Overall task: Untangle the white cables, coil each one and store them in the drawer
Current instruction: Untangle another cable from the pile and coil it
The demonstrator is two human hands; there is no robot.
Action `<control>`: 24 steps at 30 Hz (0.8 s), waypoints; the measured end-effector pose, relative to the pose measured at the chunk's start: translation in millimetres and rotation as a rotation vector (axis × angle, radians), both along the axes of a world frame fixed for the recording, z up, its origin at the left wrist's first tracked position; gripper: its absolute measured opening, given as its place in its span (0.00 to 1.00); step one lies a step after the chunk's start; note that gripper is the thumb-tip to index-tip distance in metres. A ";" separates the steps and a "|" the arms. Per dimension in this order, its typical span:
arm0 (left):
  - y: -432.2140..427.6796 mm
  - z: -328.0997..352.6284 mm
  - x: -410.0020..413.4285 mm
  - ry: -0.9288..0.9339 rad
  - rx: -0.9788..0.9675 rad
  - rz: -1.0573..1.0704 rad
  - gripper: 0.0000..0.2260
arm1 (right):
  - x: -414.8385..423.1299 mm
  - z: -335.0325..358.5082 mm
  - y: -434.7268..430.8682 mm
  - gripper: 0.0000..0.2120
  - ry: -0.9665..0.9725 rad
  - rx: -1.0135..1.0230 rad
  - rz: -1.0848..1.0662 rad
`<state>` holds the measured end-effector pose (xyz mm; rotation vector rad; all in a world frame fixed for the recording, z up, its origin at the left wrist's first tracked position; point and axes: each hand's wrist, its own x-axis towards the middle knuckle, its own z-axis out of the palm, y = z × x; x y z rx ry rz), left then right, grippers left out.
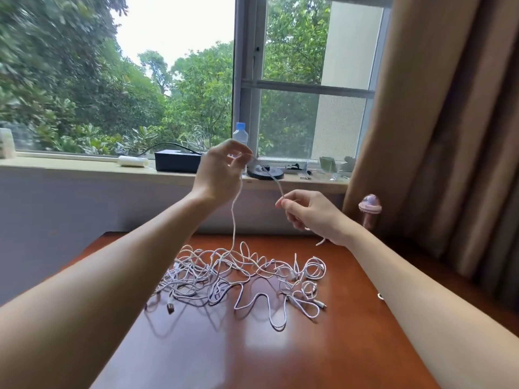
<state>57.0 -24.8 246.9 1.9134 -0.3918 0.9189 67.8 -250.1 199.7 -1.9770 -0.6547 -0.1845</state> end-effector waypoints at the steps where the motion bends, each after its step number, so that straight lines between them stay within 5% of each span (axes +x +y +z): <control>1: -0.3 -4.6 -1.0 0.028 0.021 -0.020 0.06 | 0.1 -2.7 1.0 0.07 0.013 0.010 -0.014; 8: -12.8 -29.3 -10.9 0.164 -0.081 -0.292 0.04 | 8.6 -14.6 17.7 0.19 -0.013 -0.021 -0.068; 12: -20.7 -29.4 -16.2 0.196 -0.185 -0.393 0.04 | 7.4 -15.1 26.3 0.09 -0.047 -0.041 -0.019; 17: -18.4 -36.9 -13.3 0.209 -0.275 -0.378 0.06 | 7.2 -22.0 27.8 0.12 0.002 0.001 -0.011; 21: -12.5 -60.9 -6.2 0.282 -0.217 -0.288 0.15 | 8.7 -26.0 19.6 0.12 0.026 0.048 -0.060; 24: -12.1 -99.3 -5.2 0.505 0.053 -0.268 0.17 | 7.1 -24.0 9.5 0.11 0.066 0.161 -0.083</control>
